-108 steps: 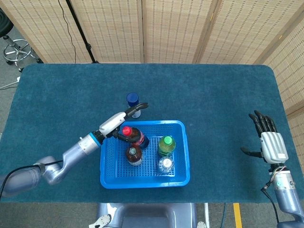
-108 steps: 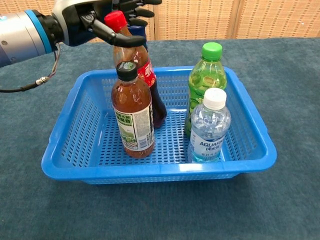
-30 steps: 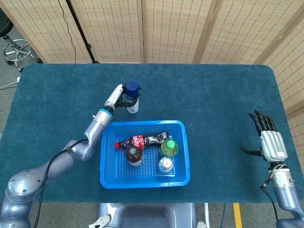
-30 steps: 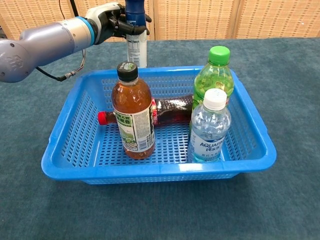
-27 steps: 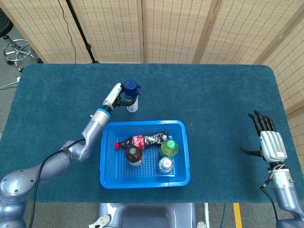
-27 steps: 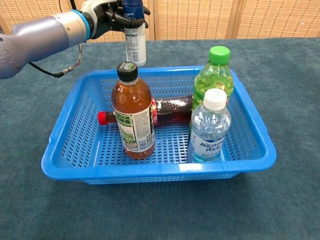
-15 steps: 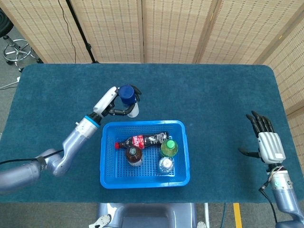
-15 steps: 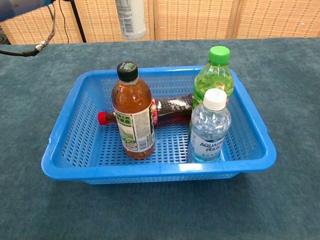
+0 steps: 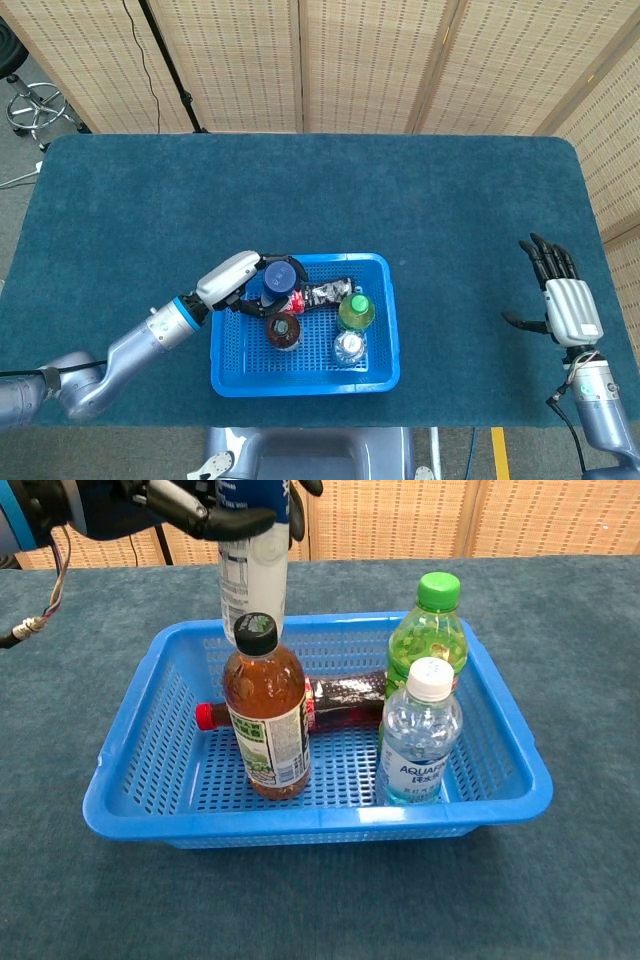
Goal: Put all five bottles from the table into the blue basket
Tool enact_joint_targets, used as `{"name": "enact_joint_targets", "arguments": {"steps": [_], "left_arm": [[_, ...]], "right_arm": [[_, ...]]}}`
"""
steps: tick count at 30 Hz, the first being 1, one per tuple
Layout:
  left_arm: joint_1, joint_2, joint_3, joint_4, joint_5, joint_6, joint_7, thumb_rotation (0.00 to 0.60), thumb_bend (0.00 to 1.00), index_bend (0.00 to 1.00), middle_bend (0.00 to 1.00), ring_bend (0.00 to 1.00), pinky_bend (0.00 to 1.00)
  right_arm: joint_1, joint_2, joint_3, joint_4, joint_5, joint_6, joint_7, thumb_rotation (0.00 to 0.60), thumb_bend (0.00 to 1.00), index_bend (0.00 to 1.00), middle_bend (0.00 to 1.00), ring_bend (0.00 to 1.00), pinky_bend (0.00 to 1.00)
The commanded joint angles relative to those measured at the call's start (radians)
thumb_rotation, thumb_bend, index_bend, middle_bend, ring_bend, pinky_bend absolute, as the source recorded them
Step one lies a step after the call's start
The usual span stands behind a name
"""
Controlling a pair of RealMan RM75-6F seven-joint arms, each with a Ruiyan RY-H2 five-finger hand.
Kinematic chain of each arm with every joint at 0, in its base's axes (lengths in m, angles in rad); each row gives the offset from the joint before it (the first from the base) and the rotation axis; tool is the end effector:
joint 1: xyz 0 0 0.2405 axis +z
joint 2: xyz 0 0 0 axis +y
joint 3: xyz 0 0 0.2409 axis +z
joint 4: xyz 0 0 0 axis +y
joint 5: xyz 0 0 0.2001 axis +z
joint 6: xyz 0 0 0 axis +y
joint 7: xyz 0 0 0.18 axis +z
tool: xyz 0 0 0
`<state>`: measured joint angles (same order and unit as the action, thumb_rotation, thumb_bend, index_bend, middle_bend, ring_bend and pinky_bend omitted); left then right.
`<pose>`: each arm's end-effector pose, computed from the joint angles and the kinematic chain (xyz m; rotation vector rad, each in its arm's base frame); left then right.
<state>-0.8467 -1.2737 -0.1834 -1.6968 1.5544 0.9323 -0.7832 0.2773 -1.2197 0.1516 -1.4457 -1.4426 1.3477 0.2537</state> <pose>-0.0346 0.3376 0.0386 -1.9723 -1.6517 -1.6046 -0.2761 -0.2945 0.1476 1.3706 -0.9981 1.1492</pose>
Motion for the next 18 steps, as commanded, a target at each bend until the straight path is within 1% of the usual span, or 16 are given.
{"name": "enact_joint_targets", "arguments": {"steps": [1,4,5,6,8,9,10,11,12,13,15,18], "left_arm": [[0.006,-0.070,0.005,0.056,-0.078,-0.002,0.121,0.600,0.50,0.60,0.52,0.45,0.38],[0.012,-0.098,-0.001,0.070,-0.130,-0.003,0.179,0.600,0.50,0.58,0.51,0.44,0.38],[0.011,-0.099,0.000,0.072,-0.146,-0.014,0.194,0.600,0.50,0.57,0.50,0.43,0.38],[0.008,-0.097,0.001,0.071,-0.159,-0.027,0.208,0.600,0.49,0.52,0.46,0.39,0.38],[-0.001,-0.081,0.009,0.064,-0.178,-0.069,0.233,0.600,0.46,0.38,0.32,0.26,0.34],[-0.005,-0.074,0.011,0.060,-0.184,-0.083,0.238,0.600,0.45,0.27,0.20,0.16,0.28],[-0.008,-0.066,0.013,0.056,-0.186,-0.096,0.243,0.600,0.43,0.19,0.13,0.10,0.24],[-0.010,-0.060,0.016,0.055,-0.185,-0.105,0.245,0.600,0.40,0.09,0.05,0.03,0.18],[-0.011,-0.055,0.017,0.054,-0.185,-0.111,0.246,0.600,0.34,0.03,0.01,0.00,0.14],[-0.012,-0.050,0.018,0.052,-0.184,-0.116,0.247,0.600,0.30,0.01,0.00,0.00,0.11],[-0.012,-0.040,0.022,0.052,-0.180,-0.121,0.255,0.600,0.19,0.00,0.00,0.00,0.03],[0.000,-0.027,0.018,0.045,-0.177,-0.102,0.257,0.600,0.11,0.00,0.00,0.00,0.00]], "right_arm": [[-0.001,0.004,0.003,0.000,0.003,0.002,0.006,0.600,0.00,0.00,0.00,0.00,0.00],[-0.002,0.005,0.003,-0.001,0.001,0.003,0.008,0.600,0.00,0.00,0.00,0.00,0.00],[-0.002,0.005,0.002,-0.001,0.001,0.003,0.008,0.600,0.00,0.00,0.00,0.00,0.00],[-0.001,0.004,0.002,-0.001,0.000,0.003,0.007,0.600,0.00,0.00,0.00,0.00,0.00],[-0.001,0.004,0.001,-0.002,-0.001,0.003,0.005,0.600,0.00,0.00,0.00,0.00,0.00],[-0.001,0.004,0.001,-0.003,-0.002,0.004,0.004,0.600,0.00,0.00,0.00,0.00,0.00],[-0.001,0.003,0.000,-0.003,-0.003,0.004,0.003,0.600,0.00,0.00,0.00,0.00,0.00],[-0.002,0.003,0.000,-0.004,-0.003,0.005,0.003,0.600,0.00,0.00,0.00,0.00,0.00],[-0.002,0.003,0.000,-0.005,-0.003,0.005,0.002,0.600,0.00,0.00,0.00,0.00,0.00],[-0.002,0.003,0.000,-0.005,-0.003,0.005,0.002,0.600,0.00,0.00,0.00,0.00,0.00],[-0.002,0.003,0.000,-0.007,-0.004,0.006,0.001,0.600,0.00,0.00,0.00,0.00,0.00],[-0.002,0.004,-0.001,-0.010,-0.005,0.007,0.000,0.600,0.00,0.00,0.00,0.00,0.00]]}}
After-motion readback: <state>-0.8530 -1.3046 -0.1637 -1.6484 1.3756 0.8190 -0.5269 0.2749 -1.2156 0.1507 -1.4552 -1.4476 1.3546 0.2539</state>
